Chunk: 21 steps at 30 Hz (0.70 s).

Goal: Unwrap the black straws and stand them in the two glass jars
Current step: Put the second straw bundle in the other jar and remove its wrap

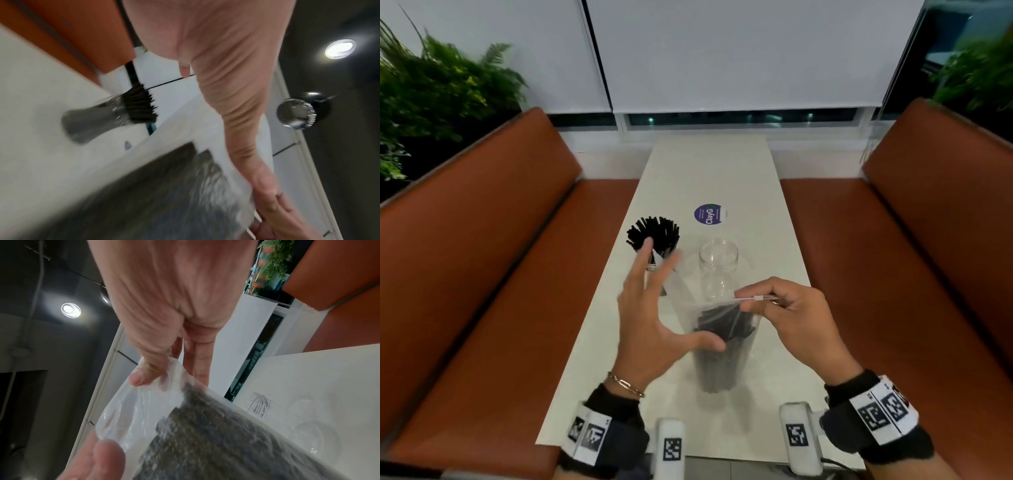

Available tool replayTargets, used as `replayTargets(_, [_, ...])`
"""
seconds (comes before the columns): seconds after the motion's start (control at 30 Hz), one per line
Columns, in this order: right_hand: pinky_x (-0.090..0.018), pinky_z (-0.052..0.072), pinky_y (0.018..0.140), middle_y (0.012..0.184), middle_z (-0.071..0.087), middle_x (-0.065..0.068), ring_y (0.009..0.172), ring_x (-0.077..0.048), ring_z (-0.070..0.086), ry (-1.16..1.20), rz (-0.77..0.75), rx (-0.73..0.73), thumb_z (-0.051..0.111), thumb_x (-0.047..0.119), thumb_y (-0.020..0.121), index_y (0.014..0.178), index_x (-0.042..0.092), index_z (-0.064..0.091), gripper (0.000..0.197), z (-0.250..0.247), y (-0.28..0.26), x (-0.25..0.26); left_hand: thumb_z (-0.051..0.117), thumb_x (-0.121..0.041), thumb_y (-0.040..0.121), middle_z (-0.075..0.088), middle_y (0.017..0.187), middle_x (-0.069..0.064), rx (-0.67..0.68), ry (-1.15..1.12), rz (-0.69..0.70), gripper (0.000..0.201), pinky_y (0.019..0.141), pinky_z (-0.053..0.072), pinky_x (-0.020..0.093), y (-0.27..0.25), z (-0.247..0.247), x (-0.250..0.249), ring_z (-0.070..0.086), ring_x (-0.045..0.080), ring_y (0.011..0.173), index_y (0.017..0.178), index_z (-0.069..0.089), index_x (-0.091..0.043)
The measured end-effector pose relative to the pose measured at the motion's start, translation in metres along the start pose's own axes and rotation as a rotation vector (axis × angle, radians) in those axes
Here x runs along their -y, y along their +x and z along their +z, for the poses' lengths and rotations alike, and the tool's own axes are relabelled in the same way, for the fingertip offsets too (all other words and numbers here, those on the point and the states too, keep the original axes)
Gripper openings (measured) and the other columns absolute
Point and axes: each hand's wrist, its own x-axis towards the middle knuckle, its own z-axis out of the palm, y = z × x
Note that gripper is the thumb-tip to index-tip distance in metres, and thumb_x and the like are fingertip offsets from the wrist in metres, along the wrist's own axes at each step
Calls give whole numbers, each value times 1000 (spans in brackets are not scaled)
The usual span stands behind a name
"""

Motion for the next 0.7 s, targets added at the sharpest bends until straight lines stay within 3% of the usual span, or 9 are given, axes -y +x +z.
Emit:
replayTargets(0.1, [-7,55,82,91,84,14,90,1,76,15,11,-19,86,5,82,86,24,85,19,0,-3,-2,71,-82,68,74,133,-17,63,339,234,47,128,18,49,15,-21,7,49,17,149,91,83,-43])
replayTargets(0.17, [-11,56,82,88,84,15,88,0,76,4,24,-44,88,8,80,84,24,85,17,-2,-3,-5,61,-83,74,81,89,-22,120,477,217,51,125,24,45,20,-32,14,72,3,106,75,83,-38])
replayTargets(0.23, [-15,57,80,85,83,15,85,-2,77,-29,35,-82,91,13,76,80,26,85,15,-5,-4,-8,65,-82,72,75,63,-19,165,557,144,51,104,43,32,21,-47,14,61,-2,65,72,82,-34])
replayTargets(0.3, [-12,58,74,81,83,18,79,-1,76,-65,37,-120,94,19,70,76,28,84,14,-7,-7,-9,84,-71,67,72,54,-14,163,560,71,40,69,42,17,19,-62,18,54,3,50,69,84,-31])
replayTargets(0.37, [-6,53,64,80,81,21,71,3,74,-103,18,-125,95,21,69,76,27,84,14,-8,-11,-10,90,-64,67,76,64,-14,204,585,-5,31,66,46,24,16,-76,17,60,6,57,76,84,-35])
replayTargets(0.43, [-3,50,61,83,82,20,71,5,73,-137,7,-95,91,20,76,82,28,85,12,-9,-13,-10,81,-76,66,77,91,-22,258,616,-23,48,96,46,37,13,-80,10,66,6,85,102,81,-45])
replayTargets(0.5, [-4,52,68,87,84,16,80,5,75,-159,3,-36,86,15,85,92,27,87,14,-11,-16,-10,68,-88,65,75,111,-24,220,592,76,69,105,32,35,11,-67,-12,66,10,105,120,76,-47])
replayTargets(0.6, [-9,55,80,97,84,16,90,2,76,-200,-23,24,79,11,92,103,25,86,19,-11,-20,-11,69,-76,76,82,102,-14,116,392,292,56,103,39,38,9,-18,-50,71,17,97,111,84,-35])
replayTargets(0.7, [-14,56,72,86,84,15,82,-1,77,-275,-58,-42,81,3,88,91,23,87,21,-12,-23,-13,76,-53,85,81,84,-10,81,373,451,30,103,45,43,6,32,-62,70,21,86,100,86,-30])
